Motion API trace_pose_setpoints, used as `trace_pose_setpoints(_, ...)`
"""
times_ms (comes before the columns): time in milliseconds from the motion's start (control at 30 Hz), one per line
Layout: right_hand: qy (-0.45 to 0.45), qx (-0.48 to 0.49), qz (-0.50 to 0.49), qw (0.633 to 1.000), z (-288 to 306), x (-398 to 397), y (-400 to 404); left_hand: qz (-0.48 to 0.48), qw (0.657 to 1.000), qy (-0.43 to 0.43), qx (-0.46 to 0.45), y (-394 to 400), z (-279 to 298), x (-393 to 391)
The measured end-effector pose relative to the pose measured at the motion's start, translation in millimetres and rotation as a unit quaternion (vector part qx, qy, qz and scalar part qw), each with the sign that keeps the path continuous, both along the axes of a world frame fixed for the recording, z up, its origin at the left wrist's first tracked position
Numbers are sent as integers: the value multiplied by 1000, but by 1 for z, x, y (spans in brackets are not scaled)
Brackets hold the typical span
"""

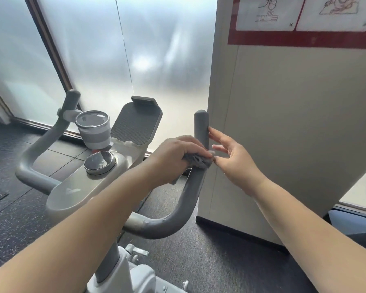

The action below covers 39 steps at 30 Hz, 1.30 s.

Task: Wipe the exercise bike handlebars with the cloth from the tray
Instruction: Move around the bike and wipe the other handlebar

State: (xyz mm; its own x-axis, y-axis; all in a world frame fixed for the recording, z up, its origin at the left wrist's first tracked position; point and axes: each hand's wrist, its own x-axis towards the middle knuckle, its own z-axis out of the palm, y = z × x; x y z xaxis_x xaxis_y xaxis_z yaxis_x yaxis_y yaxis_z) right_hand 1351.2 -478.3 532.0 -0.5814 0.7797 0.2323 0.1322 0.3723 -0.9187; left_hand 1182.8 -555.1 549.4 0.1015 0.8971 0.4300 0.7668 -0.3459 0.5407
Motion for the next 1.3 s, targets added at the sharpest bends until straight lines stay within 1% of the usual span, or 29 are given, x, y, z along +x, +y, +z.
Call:
trace_pose_setpoints(167, -22, 3, -3, 1000, -5, 6, -8, 6, 997, -6, -72, -14, -4, -5)
trace_pose_setpoints(267, -24, 4, -2, 1000, -11, 8, -15, 4, 994, -30, -109, -25, -4, -6)
trace_pose_setpoints(433, -27, 8, -2, 1000, -22, 12, -25, 3, 989, -39, -143, -53, -7, -3)
trace_pose_setpoints(500, -27, 6, -5, 1000, -26, 13, -30, 11, 988, -25, -155, -65, -7, 0)
trace_pose_setpoints(633, -34, 7, -7, 999, -31, 16, -40, -1, 976, 1, -218, -86, 0, 2)
trace_pose_setpoints(733, -42, 11, -4, 999, -33, 17, -45, 4, 968, 38, -247, -89, 3, -2)
trace_pose_setpoints(800, -45, 15, -8, 999, -33, 18, -48, 34, 974, 20, -224, -83, 2, -2)
trace_pose_setpoints(900, -54, 23, -18, 998, -30, 18, -51, 80, 987, -90, -110, -66, 1, 0)
trace_pose_setpoints(967, -55, 24, -24, 998, -29, 18, -50, 94, 989, -98, -53, -50, -3, 0)
trace_pose_setpoints(1033, -50, 17, -28, 998, -28, 18, -49, 97, 991, -87, -25, -35, -9, 1)
trace_pose_setpoints(1133, -45, 3, -44, 998, -27, 18, -50, 68, 995, -49, -44, -25, -14, 5)
trace_pose_setpoints(1233, -44, -13, -57, 997, -27, 15, -54, 36, 996, -6, -81, -30, -8, 0)
trace_pose_setpoints(1300, -46, -16, -73, 996, -26, 12, -58, 6, 994, 6, -112, -38, -3, -7)
